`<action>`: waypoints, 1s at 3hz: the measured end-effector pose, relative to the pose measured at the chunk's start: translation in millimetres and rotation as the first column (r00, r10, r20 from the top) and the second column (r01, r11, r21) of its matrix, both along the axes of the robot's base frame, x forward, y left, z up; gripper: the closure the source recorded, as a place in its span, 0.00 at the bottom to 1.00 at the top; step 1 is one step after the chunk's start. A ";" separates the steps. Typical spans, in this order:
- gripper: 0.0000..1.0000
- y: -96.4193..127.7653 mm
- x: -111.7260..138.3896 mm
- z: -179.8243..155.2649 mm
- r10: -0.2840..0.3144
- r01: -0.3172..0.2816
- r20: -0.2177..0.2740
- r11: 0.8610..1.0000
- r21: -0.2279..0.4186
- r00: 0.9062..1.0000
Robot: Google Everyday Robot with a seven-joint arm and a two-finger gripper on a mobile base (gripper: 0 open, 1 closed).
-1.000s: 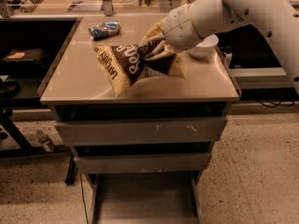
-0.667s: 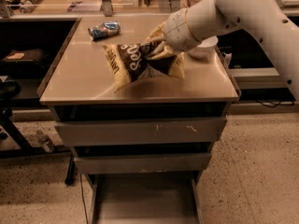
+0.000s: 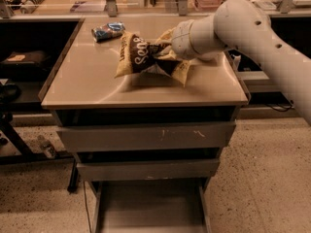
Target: Pick brown chip bag from bottom drawer and place on counter
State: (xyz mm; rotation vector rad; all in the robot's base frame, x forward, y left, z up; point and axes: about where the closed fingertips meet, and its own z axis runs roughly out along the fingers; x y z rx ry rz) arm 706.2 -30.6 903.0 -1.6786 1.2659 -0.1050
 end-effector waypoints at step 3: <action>0.60 10.2 17.3 -8.2 0.018 -0.020 0.064 0.999 0.037 0.998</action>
Offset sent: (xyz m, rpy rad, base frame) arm 0.0143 0.0075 -0.0064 0.0325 -0.0499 0.0129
